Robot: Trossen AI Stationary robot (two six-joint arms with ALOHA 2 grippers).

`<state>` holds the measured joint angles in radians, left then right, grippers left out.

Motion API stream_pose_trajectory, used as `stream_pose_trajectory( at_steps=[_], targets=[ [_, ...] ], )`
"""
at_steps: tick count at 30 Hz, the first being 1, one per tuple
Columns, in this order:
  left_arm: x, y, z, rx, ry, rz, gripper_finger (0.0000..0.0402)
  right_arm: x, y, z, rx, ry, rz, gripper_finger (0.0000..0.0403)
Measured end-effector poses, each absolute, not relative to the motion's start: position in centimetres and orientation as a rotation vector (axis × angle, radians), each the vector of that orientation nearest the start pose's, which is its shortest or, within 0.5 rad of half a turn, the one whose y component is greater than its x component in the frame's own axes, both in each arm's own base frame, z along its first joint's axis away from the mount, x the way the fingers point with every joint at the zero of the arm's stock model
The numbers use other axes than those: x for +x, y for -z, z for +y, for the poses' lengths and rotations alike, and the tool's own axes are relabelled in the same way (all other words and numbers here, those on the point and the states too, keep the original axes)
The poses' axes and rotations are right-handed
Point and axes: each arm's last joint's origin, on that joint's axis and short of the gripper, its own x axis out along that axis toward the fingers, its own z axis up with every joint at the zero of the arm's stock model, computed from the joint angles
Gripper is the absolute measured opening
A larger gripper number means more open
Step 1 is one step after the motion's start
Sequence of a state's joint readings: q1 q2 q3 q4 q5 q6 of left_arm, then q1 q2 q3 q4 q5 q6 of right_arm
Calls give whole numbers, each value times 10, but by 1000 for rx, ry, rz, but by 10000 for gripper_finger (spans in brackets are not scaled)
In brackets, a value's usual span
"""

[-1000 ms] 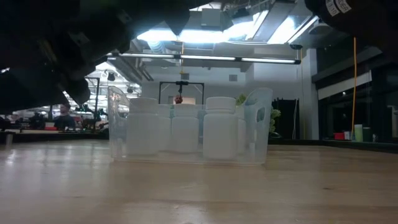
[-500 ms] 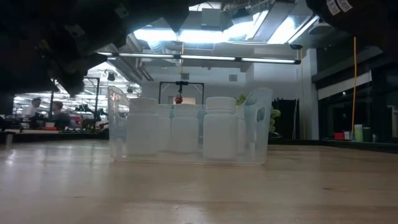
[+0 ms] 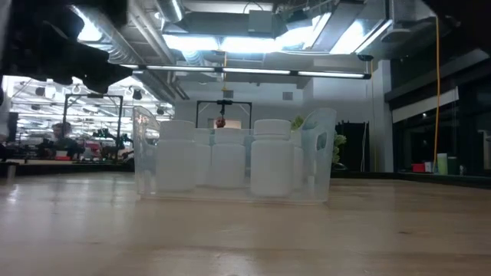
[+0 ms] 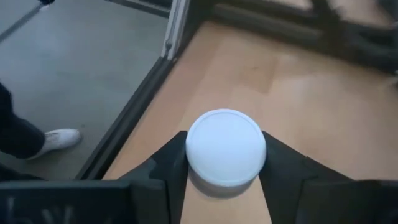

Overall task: Pick and place pill bottles into a basket
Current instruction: Put the white medicine bottle into the transparent bin

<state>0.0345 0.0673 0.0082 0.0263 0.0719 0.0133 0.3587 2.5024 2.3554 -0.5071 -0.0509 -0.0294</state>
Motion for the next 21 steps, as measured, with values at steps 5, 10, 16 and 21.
stream_pose_trajectory(
  at_steps=[5,10,16,21],
  targets=[
    [101,-163,1,12,37,33,290,500,-280,193,-202,-305,621,153],
    [101,-163,1,12,37,33,290,469,-336,180,-228,-210,601,153],
    [101,-163,1,12,38,33,290,436,-374,166,-254,-131,639,153],
    [101,-163,1,11,37,33,290,424,-373,159,-281,-85,739,153]
  ],
)
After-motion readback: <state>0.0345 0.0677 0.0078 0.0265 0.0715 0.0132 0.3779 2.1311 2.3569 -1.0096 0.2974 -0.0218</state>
